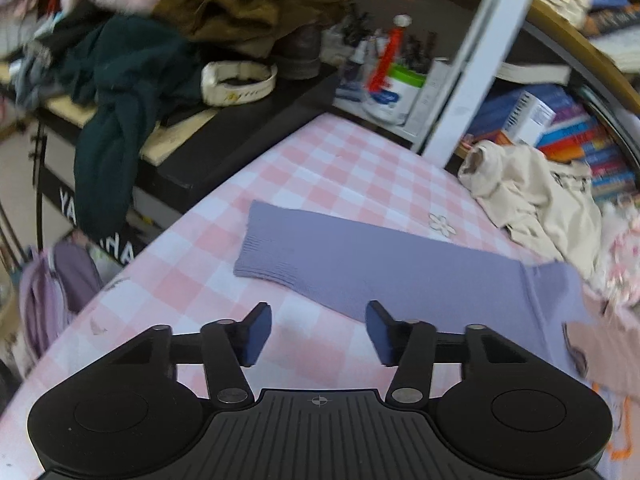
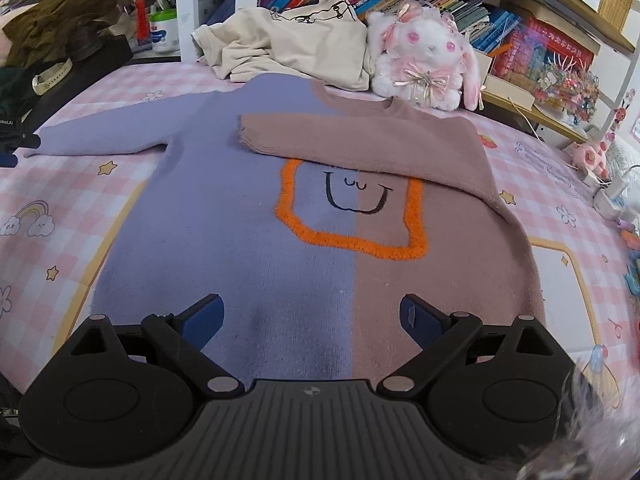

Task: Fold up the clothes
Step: 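Reach the left gripper to the lavender sleeve cuff and grasp it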

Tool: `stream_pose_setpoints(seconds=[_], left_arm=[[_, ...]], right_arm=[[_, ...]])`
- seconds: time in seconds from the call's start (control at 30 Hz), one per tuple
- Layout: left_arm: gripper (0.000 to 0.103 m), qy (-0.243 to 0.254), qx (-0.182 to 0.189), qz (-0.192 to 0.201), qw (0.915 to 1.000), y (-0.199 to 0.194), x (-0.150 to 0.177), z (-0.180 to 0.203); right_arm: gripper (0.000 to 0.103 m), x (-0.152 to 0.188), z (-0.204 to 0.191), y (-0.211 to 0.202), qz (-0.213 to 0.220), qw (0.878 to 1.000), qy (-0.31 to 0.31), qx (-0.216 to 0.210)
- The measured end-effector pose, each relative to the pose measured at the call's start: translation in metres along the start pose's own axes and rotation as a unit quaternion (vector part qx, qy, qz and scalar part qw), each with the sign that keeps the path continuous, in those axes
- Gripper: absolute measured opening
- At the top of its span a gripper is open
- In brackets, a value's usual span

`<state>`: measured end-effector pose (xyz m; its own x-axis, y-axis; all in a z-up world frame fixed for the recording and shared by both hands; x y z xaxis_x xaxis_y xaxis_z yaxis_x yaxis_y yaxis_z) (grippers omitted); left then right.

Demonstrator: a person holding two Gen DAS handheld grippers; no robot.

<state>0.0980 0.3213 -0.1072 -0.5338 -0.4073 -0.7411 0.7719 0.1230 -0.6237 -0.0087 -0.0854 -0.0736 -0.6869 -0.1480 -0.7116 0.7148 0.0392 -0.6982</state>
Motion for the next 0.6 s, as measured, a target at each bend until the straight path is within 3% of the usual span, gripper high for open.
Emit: stream_pose_setpoints(seconds=[0.37, 0.47, 0.6], left_arm=[[0.045, -0.072, -0.03, -0.012, 0.9969, 0.034, -0.016, -0.041], [0.045, -0.079, -0.028, -0.007, 0.9965, 0.037, -0.018, -0.04], [0.046, -0.094, 0.001, -0.01, 0.9955, 0.043, -0.017, -0.027]], right_arm=[[0.096, 0.003, 0.013, -0.004, -0.005, 1.0, 0.015, 0.025], [0.096, 0.005, 0.015, -0.003, -0.009, 0.999, 0.017, 0.028], [0.096, 0.004, 0.017, -0.004, -0.006, 0.999, 0.018, 0.032]])
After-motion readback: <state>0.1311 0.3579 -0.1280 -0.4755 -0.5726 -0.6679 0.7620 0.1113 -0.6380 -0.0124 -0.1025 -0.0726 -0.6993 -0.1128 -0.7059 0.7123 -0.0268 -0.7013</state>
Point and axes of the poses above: each gripper's, at about its wrist camera, not at the fingertips, and y roughly the way its jaws point, z to its right, x to its underside, the point moved 8 cm from there along y, roughly the way its jaws point, and after that the axes turned 6 degrees about z, right-handed, at the moved point
